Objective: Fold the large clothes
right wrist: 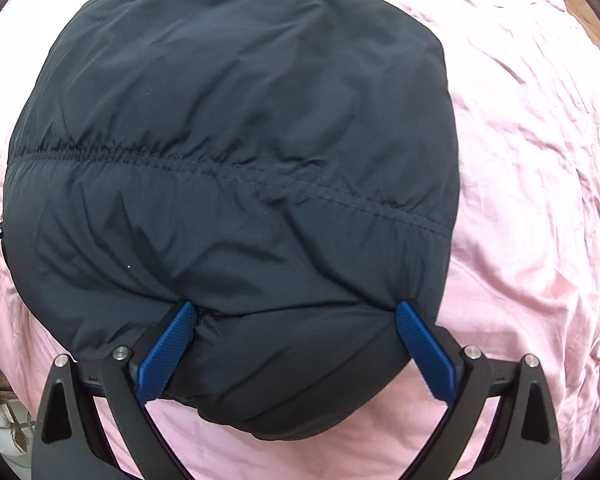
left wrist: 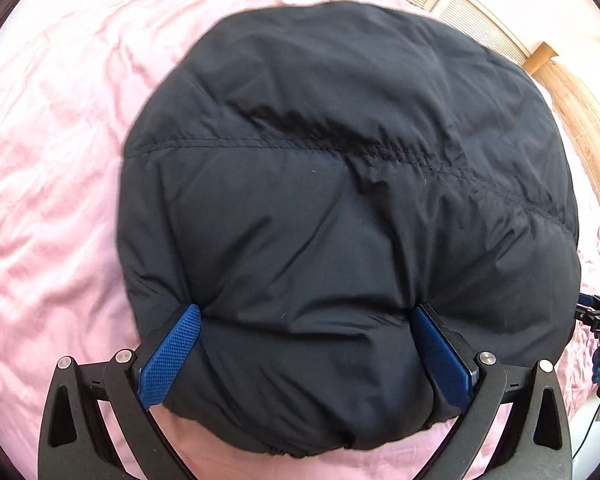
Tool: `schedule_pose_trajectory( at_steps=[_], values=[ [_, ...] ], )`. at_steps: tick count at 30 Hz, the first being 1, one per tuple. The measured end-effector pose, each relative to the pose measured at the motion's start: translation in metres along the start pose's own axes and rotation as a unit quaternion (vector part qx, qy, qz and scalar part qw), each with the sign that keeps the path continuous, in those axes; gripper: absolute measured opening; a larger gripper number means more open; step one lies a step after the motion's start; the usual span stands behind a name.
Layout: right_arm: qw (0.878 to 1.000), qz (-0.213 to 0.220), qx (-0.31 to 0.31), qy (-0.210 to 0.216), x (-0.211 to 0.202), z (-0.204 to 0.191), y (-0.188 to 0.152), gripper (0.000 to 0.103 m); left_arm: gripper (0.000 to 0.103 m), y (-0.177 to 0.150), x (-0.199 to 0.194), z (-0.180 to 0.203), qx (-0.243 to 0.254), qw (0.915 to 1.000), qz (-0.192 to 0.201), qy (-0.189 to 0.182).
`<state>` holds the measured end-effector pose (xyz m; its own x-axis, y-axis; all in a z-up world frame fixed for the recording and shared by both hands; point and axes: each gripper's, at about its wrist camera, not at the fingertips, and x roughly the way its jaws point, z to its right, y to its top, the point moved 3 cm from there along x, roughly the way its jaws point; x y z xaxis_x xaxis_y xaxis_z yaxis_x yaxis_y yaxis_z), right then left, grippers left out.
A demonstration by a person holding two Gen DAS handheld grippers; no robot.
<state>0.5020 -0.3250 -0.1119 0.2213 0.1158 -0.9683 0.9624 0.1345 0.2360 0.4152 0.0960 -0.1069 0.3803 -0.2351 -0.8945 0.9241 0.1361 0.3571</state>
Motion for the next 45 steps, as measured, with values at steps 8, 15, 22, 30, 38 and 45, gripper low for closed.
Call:
schedule_pose_trajectory(
  at_steps=[8, 15, 22, 30, 38, 45],
  values=[
    [0.998, 0.066, -0.012, 0.013, -0.058, -0.016, 0.053, 0.101, 0.102, 0.054, -0.051, 0.019, 0.027, 0.9973, 0.068, -0.006],
    [0.992, 0.102, -0.004, 0.070, -0.055, -0.065, 0.117, 0.101, 0.102, 0.107, -0.008, 0.084, 0.075, 0.9943, 0.069, -0.031],
    [0.992, 0.089, 0.022, 0.088, 0.005, -0.057, 0.154, 0.102, 0.102, 0.146, 0.069, 0.108, 0.100, 0.9946, 0.028, 0.000],
    [0.990, 0.097, 0.046, 0.094, 0.046, -0.044, 0.187, 0.103, 0.102, 0.209, 0.104, 0.107, 0.080, 0.9963, 0.030, 0.011],
    [0.985, 0.092, 0.101, 0.106, 0.057, -0.012, 0.216, 0.103, 0.102, 0.237, 0.116, 0.092, 0.041, 0.9991, 0.012, 0.010],
    [0.987, 0.085, 0.126, 0.049, 0.051, 0.023, 0.213, 0.103, 0.102, 0.232, 0.090, 0.037, -0.012, 0.9975, 0.022, 0.066]
  ],
)
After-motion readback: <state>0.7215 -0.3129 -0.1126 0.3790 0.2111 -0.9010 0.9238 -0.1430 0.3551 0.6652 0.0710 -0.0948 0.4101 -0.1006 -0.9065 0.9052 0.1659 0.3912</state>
